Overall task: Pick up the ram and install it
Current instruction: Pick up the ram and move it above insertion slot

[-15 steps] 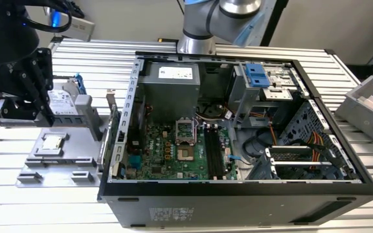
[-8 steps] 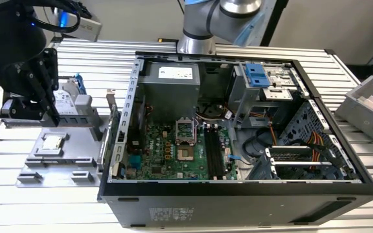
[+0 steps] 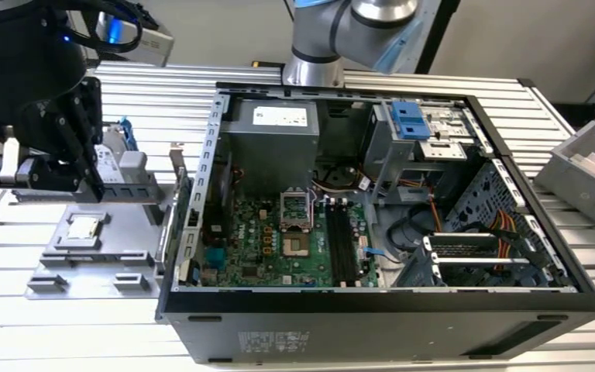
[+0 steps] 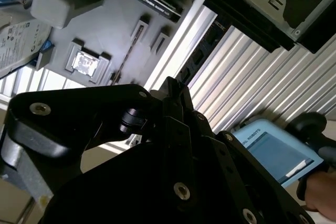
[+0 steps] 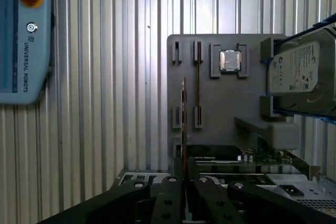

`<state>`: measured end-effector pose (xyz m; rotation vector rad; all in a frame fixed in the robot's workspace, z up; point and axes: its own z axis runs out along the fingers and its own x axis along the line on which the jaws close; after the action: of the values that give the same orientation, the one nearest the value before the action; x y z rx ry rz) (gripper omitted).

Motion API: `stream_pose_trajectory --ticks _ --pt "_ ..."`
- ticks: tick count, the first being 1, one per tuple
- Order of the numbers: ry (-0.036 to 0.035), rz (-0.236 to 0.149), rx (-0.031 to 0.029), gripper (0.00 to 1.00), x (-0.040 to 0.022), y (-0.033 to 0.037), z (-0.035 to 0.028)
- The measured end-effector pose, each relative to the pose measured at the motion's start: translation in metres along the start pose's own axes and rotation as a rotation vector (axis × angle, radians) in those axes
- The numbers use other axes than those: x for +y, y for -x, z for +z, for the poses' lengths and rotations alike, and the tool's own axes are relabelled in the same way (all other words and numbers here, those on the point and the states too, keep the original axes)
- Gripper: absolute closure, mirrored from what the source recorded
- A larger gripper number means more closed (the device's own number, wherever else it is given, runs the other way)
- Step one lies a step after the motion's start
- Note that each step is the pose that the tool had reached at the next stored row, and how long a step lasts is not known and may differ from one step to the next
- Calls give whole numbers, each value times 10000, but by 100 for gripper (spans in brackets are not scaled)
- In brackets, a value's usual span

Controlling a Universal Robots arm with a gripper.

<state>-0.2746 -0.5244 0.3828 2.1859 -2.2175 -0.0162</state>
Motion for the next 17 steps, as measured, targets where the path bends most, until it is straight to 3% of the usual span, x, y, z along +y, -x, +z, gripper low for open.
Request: stream_pose_trajectory --ticks 17 --pt "5 -1 0 100 -220 3 -6"
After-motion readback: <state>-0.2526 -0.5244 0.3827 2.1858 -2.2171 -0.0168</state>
